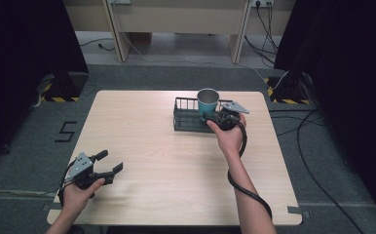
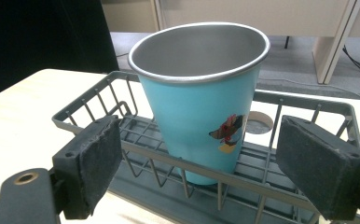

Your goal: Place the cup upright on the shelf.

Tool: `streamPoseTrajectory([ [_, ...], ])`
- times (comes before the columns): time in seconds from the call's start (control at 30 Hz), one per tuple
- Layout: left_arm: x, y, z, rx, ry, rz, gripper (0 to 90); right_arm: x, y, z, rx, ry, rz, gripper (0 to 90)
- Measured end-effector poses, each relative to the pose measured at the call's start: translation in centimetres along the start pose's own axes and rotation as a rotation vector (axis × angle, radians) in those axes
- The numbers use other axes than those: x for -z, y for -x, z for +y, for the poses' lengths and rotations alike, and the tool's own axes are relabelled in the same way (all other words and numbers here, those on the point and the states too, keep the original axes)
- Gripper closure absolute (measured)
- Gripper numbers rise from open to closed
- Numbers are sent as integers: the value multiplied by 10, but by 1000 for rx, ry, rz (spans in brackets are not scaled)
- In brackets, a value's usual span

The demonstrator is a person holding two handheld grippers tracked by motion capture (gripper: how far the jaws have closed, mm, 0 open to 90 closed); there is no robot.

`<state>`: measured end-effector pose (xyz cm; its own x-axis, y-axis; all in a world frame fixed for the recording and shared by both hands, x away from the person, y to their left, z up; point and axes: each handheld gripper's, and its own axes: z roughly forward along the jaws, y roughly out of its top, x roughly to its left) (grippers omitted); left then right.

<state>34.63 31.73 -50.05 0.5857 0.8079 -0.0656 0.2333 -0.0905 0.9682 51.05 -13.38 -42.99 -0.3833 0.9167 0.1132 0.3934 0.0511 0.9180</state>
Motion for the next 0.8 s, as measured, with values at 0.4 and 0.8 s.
streamPoseTrajectory([
  [0.4,0,0,0,-3,0,2,154,15,2,-4,13,7,6,163],
  [0.8,0,0,0,-4,-2,2,154,36,13,-12,3,19,-8,170],
])
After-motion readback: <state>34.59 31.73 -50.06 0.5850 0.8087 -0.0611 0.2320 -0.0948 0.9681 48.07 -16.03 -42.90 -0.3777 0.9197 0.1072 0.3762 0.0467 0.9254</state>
